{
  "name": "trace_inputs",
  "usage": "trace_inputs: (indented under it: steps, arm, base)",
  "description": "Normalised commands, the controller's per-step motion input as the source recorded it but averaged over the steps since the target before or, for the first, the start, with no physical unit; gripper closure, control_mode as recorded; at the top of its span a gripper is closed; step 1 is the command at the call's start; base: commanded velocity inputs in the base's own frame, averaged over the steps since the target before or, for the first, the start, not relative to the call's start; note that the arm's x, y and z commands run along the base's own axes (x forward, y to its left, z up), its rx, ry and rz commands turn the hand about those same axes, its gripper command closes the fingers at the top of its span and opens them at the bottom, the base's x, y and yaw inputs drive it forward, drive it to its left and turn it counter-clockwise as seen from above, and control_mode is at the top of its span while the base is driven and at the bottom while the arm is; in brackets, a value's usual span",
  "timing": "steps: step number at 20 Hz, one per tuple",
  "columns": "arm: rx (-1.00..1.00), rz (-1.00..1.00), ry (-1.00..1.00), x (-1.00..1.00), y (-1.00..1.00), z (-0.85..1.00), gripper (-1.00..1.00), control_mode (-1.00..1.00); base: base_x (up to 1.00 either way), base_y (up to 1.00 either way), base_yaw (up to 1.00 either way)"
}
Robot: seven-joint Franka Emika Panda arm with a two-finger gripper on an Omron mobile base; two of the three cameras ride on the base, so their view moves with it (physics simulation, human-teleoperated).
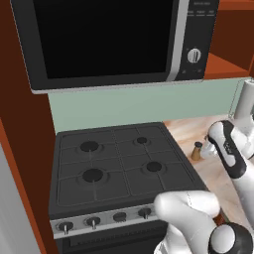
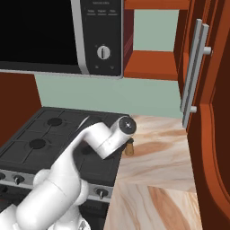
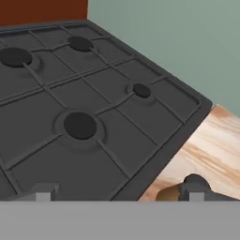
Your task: Take 2 condiments from the cabinet and move them on the counter near the stove.Make sure the condiments are lined up with each other, next to each other.
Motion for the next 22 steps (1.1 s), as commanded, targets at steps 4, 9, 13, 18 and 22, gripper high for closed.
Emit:
trace_inputs:
  steps: [4, 9, 13, 18, 22]
  arm:
    - [-0.01, -0.38, 0.00, -0.53, 0.72, 0.21, -1.00, -1.00]
    - [0.00, -0.46, 0.01, -0.59, 0.53, 0.34, -1.00, -1.00]
    - [0.00, -0.43, 0.02, -0.45, 0.41, 0.34, -1.00, -1.00]
    - [0.01, -0.27, -0.07, -0.46, 0.15, 0.40, -1.00, -1.00]
    - [0.09, -0.16, -0.41, -0.81, 0.12, 0.20, -1.00, -1.00]
  base:
    - [0.00, 0.00, 0.00]
    - [0.00, 0.00, 0.00]
    - [0.00, 0.00, 0.00]
    - [0.00, 0.00, 0.00]
    - [0.00, 0.00, 0.00]
